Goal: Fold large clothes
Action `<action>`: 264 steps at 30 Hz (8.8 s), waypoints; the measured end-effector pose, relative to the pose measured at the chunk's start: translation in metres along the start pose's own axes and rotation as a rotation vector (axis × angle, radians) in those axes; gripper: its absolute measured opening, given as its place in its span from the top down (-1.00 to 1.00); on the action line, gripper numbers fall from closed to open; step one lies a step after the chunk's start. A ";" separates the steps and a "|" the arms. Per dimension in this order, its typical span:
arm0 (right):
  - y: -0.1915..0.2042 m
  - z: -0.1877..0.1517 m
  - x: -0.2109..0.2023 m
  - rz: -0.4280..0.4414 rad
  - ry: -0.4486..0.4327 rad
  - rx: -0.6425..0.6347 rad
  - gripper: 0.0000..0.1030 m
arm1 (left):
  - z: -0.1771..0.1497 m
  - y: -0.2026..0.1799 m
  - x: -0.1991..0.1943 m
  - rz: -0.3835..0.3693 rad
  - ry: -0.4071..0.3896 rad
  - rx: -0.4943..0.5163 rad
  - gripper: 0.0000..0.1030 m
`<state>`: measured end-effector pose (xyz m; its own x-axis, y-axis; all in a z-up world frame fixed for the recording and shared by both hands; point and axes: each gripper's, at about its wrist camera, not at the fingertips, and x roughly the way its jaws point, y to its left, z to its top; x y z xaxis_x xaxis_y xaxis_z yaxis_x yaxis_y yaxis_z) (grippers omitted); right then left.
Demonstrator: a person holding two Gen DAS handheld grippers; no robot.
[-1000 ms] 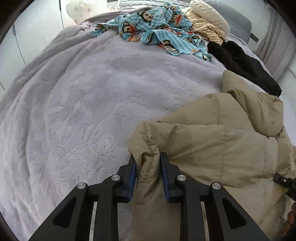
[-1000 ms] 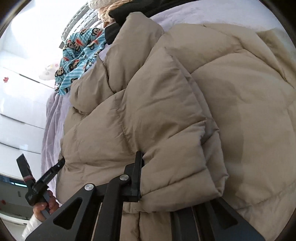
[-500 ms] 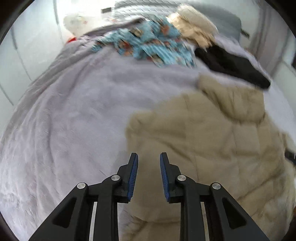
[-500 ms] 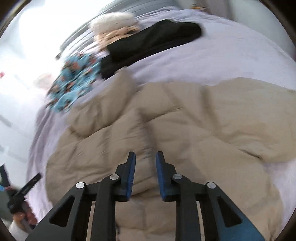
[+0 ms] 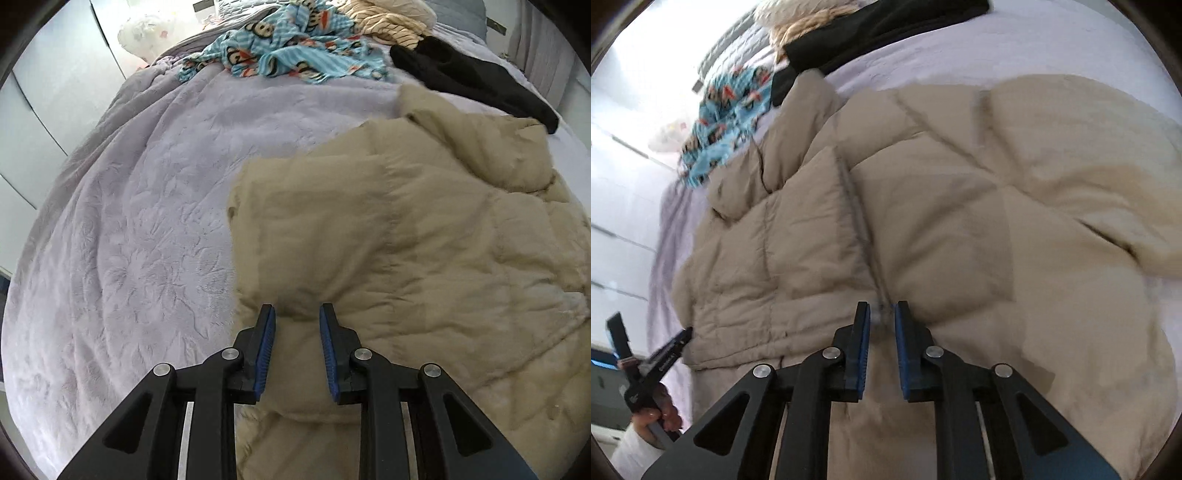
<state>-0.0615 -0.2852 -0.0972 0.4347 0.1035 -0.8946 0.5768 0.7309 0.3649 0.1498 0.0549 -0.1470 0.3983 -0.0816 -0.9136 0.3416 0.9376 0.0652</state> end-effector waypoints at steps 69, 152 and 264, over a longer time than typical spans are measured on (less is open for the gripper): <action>-0.320 0.081 -0.151 0.496 -0.335 0.771 0.74 | -0.016 -0.253 -0.072 -0.197 0.111 0.037 -1.00; -0.098 0.035 -0.017 0.473 0.062 0.433 -0.38 | 0.035 -0.085 -0.017 -0.658 0.051 -0.202 0.77; -0.039 -0.180 -0.146 -0.004 0.171 0.152 -0.68 | -0.193 -0.033 -0.161 -0.065 0.199 -0.051 -1.00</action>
<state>-0.2720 -0.2078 -0.0268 0.3164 0.2228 -0.9221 0.6817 0.6225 0.3843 -0.0897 0.1024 -0.0796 0.1988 -0.0790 -0.9769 0.3157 0.9488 -0.0125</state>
